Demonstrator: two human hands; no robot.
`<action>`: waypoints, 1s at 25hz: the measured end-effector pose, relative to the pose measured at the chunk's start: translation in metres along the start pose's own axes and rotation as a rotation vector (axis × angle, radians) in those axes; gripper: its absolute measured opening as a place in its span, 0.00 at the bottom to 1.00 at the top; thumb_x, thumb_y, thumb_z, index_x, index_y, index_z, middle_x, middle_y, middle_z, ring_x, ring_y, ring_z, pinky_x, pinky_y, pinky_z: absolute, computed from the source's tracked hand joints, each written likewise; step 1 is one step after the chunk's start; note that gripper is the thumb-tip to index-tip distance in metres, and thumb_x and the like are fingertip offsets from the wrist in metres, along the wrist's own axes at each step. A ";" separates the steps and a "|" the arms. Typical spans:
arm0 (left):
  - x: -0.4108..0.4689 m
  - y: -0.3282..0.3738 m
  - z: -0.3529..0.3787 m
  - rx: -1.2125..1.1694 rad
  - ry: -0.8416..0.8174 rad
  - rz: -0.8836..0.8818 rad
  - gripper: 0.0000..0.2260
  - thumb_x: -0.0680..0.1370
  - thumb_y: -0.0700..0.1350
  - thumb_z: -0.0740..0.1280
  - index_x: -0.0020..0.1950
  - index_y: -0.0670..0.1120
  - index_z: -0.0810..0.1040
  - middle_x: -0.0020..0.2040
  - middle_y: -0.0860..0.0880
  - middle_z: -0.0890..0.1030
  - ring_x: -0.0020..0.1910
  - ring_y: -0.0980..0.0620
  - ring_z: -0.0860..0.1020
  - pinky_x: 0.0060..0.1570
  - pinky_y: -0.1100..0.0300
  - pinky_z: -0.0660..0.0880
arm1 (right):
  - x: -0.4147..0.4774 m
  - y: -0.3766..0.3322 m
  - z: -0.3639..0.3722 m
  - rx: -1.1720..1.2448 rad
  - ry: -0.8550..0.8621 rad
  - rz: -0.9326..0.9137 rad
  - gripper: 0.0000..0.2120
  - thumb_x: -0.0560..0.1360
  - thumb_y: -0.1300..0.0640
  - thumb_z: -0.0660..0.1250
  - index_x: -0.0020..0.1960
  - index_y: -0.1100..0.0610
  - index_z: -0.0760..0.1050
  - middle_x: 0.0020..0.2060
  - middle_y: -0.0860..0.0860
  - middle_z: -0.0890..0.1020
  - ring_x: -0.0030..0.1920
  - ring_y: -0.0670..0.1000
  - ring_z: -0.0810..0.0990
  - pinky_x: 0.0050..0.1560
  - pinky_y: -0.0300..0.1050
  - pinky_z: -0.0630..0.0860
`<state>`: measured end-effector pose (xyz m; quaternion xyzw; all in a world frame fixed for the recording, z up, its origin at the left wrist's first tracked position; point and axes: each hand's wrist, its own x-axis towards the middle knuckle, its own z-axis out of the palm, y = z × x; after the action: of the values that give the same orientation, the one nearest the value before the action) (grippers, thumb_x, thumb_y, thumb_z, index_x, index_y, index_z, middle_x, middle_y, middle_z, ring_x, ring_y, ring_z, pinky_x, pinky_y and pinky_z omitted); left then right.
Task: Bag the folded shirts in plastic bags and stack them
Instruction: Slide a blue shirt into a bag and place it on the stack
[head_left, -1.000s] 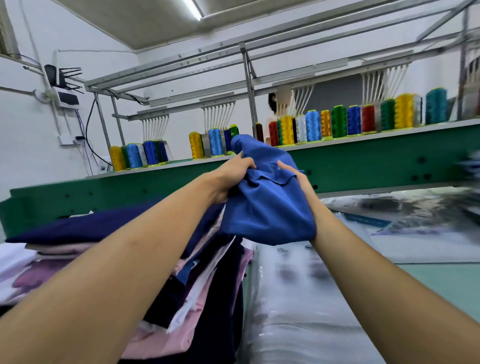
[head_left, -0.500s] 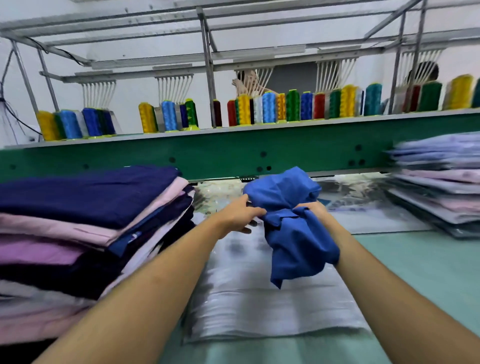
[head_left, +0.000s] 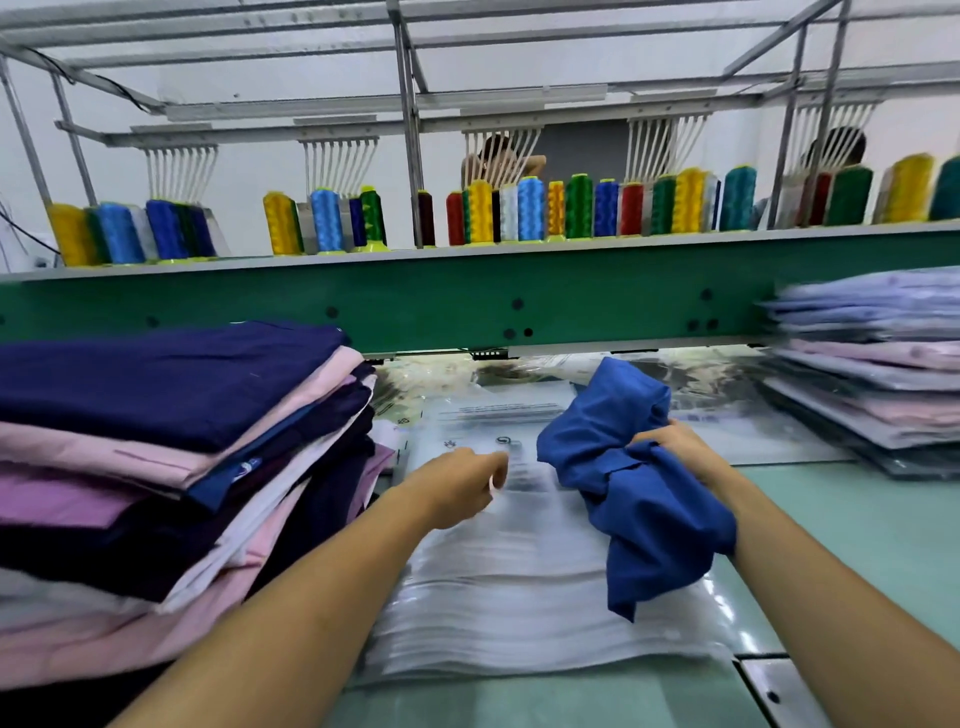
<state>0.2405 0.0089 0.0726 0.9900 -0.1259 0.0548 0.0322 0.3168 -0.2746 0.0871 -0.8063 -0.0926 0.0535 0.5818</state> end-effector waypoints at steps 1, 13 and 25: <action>0.000 -0.001 0.003 0.042 0.038 0.021 0.08 0.80 0.39 0.60 0.53 0.51 0.71 0.49 0.49 0.79 0.44 0.46 0.77 0.43 0.52 0.75 | -0.001 -0.001 0.001 -0.006 -0.009 -0.009 0.20 0.74 0.76 0.64 0.32 0.57 0.62 0.30 0.55 0.66 0.33 0.51 0.64 0.29 0.38 0.66; 0.040 -0.009 0.021 -0.321 -0.134 -0.083 0.16 0.78 0.42 0.71 0.64 0.52 0.78 0.55 0.57 0.80 0.53 0.52 0.77 0.56 0.59 0.73 | -0.010 -0.051 0.039 0.084 0.052 -0.249 0.15 0.70 0.75 0.63 0.43 0.56 0.74 0.34 0.49 0.79 0.33 0.45 0.76 0.31 0.34 0.73; 0.057 -0.019 -0.006 -1.198 0.249 -0.240 0.15 0.82 0.35 0.60 0.62 0.49 0.81 0.44 0.50 0.84 0.38 0.53 0.78 0.37 0.59 0.77 | -0.020 -0.009 0.062 -0.752 -0.175 -0.549 0.37 0.69 0.65 0.59 0.71 0.34 0.70 0.65 0.47 0.80 0.64 0.55 0.77 0.63 0.49 0.75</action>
<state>0.2995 0.0140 0.0843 0.7934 -0.0178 0.0859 0.6024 0.2842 -0.2187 0.0752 -0.8992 -0.3639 -0.0717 0.2320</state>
